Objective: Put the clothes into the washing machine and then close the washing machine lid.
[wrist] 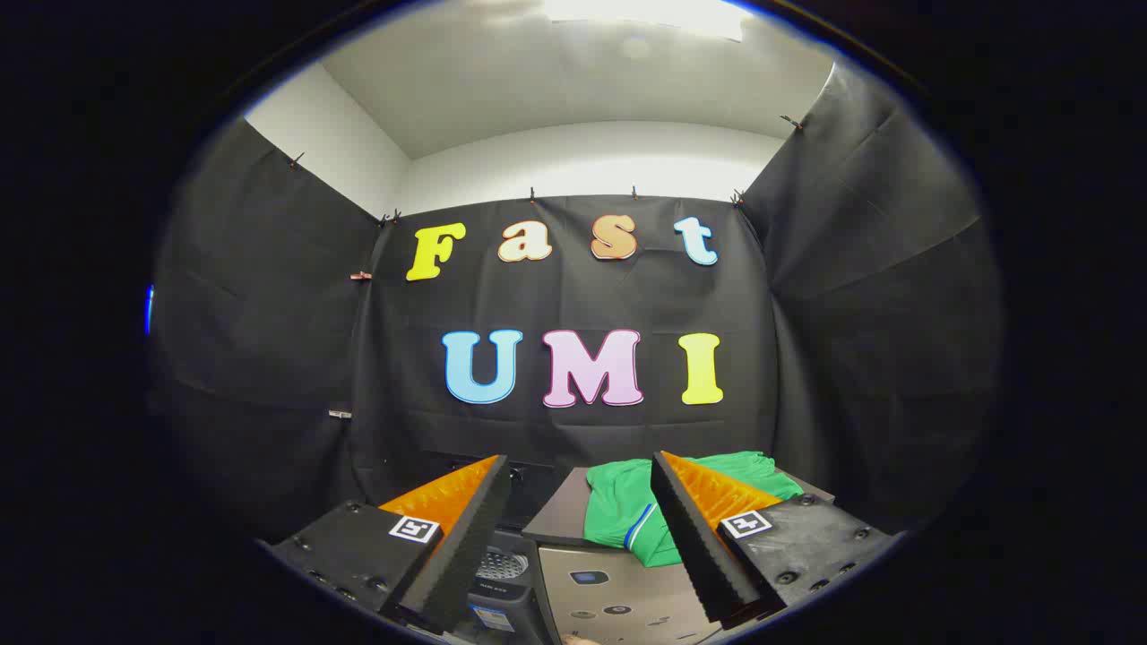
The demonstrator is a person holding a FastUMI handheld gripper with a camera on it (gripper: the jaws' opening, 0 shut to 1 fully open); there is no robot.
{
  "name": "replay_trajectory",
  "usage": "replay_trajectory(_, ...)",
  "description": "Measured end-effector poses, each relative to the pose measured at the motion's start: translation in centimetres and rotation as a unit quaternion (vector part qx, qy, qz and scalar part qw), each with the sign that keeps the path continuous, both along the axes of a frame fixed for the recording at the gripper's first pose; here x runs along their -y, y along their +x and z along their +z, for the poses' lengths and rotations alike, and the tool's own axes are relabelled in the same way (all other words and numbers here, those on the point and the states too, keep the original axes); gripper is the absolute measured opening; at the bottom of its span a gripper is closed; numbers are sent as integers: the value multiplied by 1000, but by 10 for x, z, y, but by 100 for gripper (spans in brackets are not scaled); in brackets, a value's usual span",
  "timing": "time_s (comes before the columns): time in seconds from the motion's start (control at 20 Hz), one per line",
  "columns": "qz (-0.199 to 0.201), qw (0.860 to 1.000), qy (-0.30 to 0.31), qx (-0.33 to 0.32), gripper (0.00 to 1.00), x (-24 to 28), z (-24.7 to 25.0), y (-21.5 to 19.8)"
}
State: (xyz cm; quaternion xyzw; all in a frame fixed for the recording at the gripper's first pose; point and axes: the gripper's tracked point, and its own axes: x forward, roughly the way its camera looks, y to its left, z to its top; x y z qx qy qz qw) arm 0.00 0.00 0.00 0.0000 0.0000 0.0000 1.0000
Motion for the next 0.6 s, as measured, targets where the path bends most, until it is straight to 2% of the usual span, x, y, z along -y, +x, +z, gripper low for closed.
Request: replay_trajectory(0.6,-3,1000,-7,-7,98,-1,1,1)
